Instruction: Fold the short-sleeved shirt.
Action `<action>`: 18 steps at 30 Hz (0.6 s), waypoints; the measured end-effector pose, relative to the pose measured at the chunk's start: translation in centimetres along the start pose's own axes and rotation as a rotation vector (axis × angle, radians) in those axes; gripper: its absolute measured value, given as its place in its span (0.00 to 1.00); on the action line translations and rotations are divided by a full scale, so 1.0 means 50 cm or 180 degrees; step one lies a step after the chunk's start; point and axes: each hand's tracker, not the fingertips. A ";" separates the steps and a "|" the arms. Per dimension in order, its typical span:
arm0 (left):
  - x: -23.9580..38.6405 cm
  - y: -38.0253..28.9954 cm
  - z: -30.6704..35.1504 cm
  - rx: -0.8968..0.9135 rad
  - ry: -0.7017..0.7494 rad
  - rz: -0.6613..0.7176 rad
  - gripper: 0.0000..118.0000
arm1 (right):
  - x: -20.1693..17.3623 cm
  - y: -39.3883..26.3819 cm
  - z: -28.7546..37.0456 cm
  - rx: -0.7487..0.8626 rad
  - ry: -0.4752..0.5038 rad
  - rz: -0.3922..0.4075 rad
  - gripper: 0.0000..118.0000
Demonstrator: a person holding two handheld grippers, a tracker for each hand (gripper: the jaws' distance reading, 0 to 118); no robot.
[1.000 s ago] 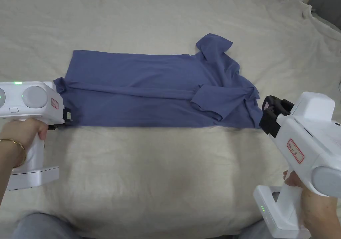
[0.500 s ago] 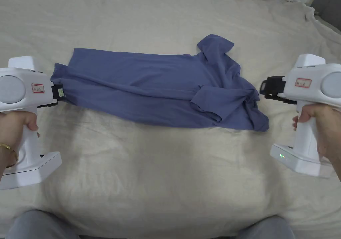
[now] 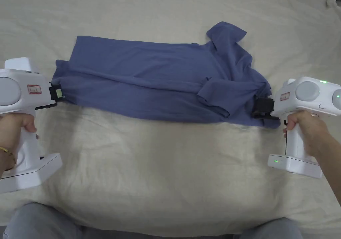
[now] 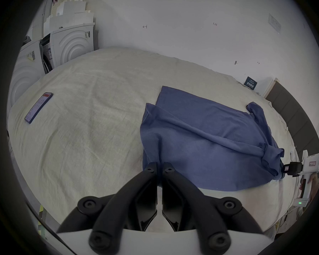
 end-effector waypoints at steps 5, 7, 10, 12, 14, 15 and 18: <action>0.002 -0.004 -0.009 -0.0042 0.0049 -0.0026 0.00 | 0.014 -0.014 -0.025 -0.0052 0.0268 -0.0256 0.26; 0.002 -0.006 -0.012 -0.0061 0.0068 -0.0033 0.00 | 0.011 -0.016 -0.024 0.0001 0.0345 -0.0354 0.22; 0.001 -0.007 -0.016 -0.0103 0.0097 -0.0046 0.00 | 0.012 -0.010 -0.010 -0.0024 0.0318 -0.0299 0.08; -0.003 -0.002 -0.011 -0.0120 0.0070 0.0021 0.00 | 0.022 -0.004 0.016 -0.0014 0.0383 -0.0266 0.07; -0.008 0.007 0.002 -0.0122 0.0005 0.0120 0.00 | 0.036 0.003 0.059 0.0112 0.0529 -0.0298 0.07; -0.010 0.011 0.008 -0.0126 -0.0030 0.0122 0.00 | 0.042 0.005 0.078 0.0147 0.0615 -0.0313 0.07; -0.016 0.024 0.042 -0.0080 -0.0135 0.0076 0.00 | 0.060 0.001 0.153 0.0282 0.0731 -0.0333 0.07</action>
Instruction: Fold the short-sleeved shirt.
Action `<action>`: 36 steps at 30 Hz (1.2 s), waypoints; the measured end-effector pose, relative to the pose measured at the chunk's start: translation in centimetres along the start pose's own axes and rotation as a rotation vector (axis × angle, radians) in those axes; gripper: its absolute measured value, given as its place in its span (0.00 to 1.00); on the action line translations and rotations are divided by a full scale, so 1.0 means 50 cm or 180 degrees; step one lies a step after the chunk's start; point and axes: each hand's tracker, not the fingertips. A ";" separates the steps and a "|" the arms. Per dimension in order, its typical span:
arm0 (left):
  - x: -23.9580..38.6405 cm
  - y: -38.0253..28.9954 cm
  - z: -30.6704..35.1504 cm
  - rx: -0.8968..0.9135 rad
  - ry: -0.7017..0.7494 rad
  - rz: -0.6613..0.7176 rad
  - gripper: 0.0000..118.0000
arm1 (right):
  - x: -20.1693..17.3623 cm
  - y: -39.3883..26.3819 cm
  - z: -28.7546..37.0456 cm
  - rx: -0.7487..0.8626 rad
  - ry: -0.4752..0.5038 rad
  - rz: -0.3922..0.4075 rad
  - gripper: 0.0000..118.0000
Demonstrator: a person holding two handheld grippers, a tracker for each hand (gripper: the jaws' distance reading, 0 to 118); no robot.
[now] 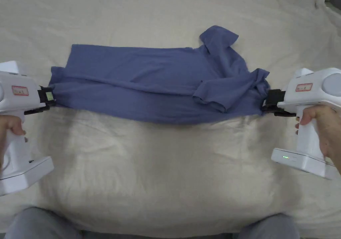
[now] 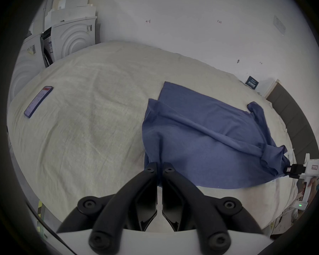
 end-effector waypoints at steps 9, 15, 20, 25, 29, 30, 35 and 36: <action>-0.061 -0.064 0.129 0.0163 -0.0126 -0.0066 0.00 | 0.046 -0.101 0.175 0.0210 0.0252 -0.0113 0.07; -0.101 -0.181 0.127 -0.0066 -0.0078 0.0075 0.00 | 0.074 -0.242 0.167 -0.0005 0.0071 -0.0169 0.07; -0.121 -0.262 0.093 -0.0304 0.0027 0.0162 0.00 | 0.098 -0.325 0.108 -0.0161 -0.0036 -0.0332 0.07; -0.124 -0.284 0.081 -0.0394 0.0046 0.0153 0.00 | 0.103 -0.341 0.083 -0.0170 -0.0075 -0.0364 0.07; -0.116 -0.272 0.088 -0.0428 0.0302 -0.0060 0.27 | 0.088 -0.335 0.089 -0.0213 -0.0232 -0.0178 0.35; -0.121 -0.266 0.094 -0.0395 0.0338 -0.0093 0.53 | 0.085 -0.332 0.097 -0.0198 -0.0272 -0.0106 0.53; -0.135 -0.205 0.154 0.0050 0.0344 -0.0029 1.00 | 0.052 -0.277 0.178 0.0219 -0.0646 0.0433 0.69; -0.132 -0.184 0.166 0.0147 0.0372 -0.0004 1.00 | 0.037 -0.260 0.196 0.0329 -0.0697 0.0602 0.69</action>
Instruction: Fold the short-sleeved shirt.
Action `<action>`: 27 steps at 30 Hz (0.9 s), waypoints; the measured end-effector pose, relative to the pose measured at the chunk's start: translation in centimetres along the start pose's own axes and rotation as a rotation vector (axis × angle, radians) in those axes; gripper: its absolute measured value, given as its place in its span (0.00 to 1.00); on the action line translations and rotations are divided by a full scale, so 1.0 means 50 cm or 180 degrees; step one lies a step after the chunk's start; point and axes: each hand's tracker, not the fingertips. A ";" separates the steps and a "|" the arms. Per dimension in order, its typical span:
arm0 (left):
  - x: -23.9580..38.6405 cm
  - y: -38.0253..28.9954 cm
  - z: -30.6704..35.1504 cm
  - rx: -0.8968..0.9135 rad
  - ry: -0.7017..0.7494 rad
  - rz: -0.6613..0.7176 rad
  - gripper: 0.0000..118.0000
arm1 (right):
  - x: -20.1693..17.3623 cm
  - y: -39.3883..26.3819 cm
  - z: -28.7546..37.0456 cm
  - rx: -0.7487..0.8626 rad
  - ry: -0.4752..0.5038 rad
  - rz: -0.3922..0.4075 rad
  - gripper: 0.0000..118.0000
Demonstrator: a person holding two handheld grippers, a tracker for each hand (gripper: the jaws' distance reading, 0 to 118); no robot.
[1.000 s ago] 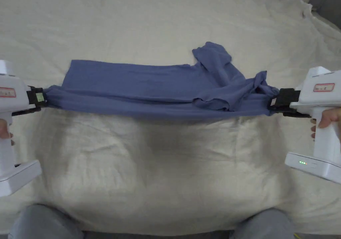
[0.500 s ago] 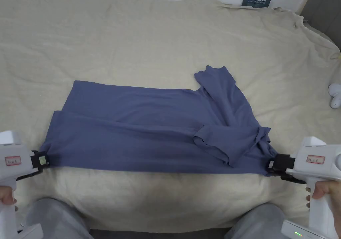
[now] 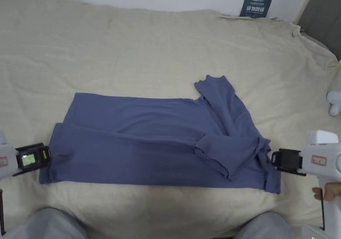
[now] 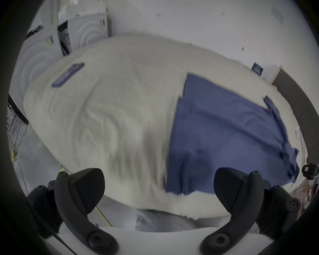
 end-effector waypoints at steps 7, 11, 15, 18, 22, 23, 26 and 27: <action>0.092 0.109 0.073 0.1013 -0.0217 -0.0109 1.00 | -0.067 0.098 0.118 0.1134 0.0129 0.0080 0.70; 0.167 0.108 0.082 0.1412 -0.0378 -0.0191 1.00 | -0.116 0.097 0.129 0.1608 0.0352 -0.0038 0.77; 0.216 0.075 0.084 0.1680 -0.0456 -0.0401 0.98 | -0.160 0.070 0.124 0.1846 0.0397 0.0002 0.77; 0.232 0.055 0.081 0.1685 -0.0524 -0.0484 0.73 | -0.180 0.053 0.123 0.1925 0.0461 0.0001 0.77; 0.235 0.035 0.070 0.1666 -0.0559 -0.0456 0.18 | -0.193 0.038 0.123 0.2054 0.0546 -0.0027 0.60; 0.234 0.033 0.069 0.1665 -0.0557 -0.0435 0.09 | -0.185 0.040 0.112 0.2077 0.0550 -0.0043 0.41; 0.231 0.027 0.069 0.1661 -0.0624 -0.0422 0.00 | -0.183 0.041 0.105 0.2118 0.0543 -0.0081 0.06; 0.233 0.024 0.070 0.1670 -0.0591 -0.0448 0.00 | -0.190 0.042 0.105 0.2122 0.0535 -0.0110 0.03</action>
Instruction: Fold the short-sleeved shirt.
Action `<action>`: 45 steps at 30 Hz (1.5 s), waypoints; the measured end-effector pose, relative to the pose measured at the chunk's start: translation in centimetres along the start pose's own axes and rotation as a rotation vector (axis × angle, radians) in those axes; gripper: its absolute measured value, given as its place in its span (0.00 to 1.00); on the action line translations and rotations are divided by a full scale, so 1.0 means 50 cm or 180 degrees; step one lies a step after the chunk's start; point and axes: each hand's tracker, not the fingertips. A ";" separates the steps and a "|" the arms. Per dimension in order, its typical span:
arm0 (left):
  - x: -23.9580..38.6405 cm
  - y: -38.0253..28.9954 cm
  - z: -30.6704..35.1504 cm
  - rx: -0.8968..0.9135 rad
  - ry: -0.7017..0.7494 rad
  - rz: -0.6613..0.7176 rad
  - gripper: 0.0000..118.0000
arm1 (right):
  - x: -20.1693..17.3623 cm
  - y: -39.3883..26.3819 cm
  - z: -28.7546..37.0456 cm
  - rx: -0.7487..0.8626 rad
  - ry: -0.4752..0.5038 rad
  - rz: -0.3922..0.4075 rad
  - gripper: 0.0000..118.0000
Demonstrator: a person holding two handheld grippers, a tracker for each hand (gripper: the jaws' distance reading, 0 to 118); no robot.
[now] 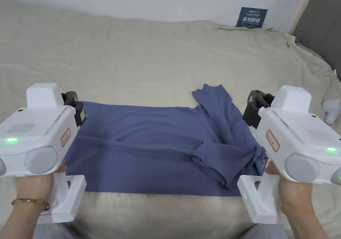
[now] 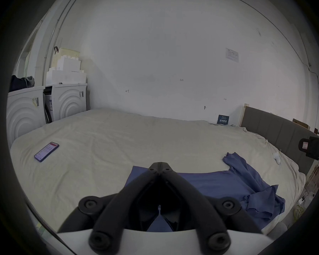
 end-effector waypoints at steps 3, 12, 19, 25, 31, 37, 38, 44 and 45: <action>0.001 0.000 -0.001 -0.0006 -0.0005 -0.0054 0.00 | 0.001 -0.001 -0.007 -0.0021 0.0025 -0.0036 0.00; -0.002 0.003 -0.011 0.0022 0.0034 -0.0064 0.00 | -0.006 -0.003 -0.042 -0.0107 0.0053 0.0089 0.00; 0.002 0.003 -0.031 0.0000 0.0058 -0.0120 0.00 | 0.024 0.051 -0.179 -0.0493 0.0029 0.0060 0.00; 0.009 0.007 -0.052 0.0020 0.0091 -0.0102 0.00 | 0.046 0.101 -0.367 -0.1360 -0.0043 0.0132 0.00; 0.013 0.014 -0.086 0.0022 0.0136 -0.0073 0.00 | 0.072 0.088 -0.526 -0.2061 -0.0178 0.0092 0.31; 0.020 0.012 -0.120 -0.0003 0.0169 -0.0082 0.00 | 0.114 0.016 -0.635 -0.2723 -0.0410 0.0130 0.76; 0.019 0.011 -0.126 -0.0019 0.0165 -0.0074 0.00 | 0.118 0.002 -0.647 -0.2794 -0.0445 0.0168 0.76; 0.020 0.000 -0.154 -0.0096 0.0176 -0.0080 0.00 | 0.162 -0.066 -0.688 -0.2943 -0.0740 0.0113 0.76; 0.020 -0.001 -0.156 -0.0103 0.0176 -0.0072 0.00 | 0.168 -0.071 -0.690 -0.2937 -0.0779 0.0053 0.76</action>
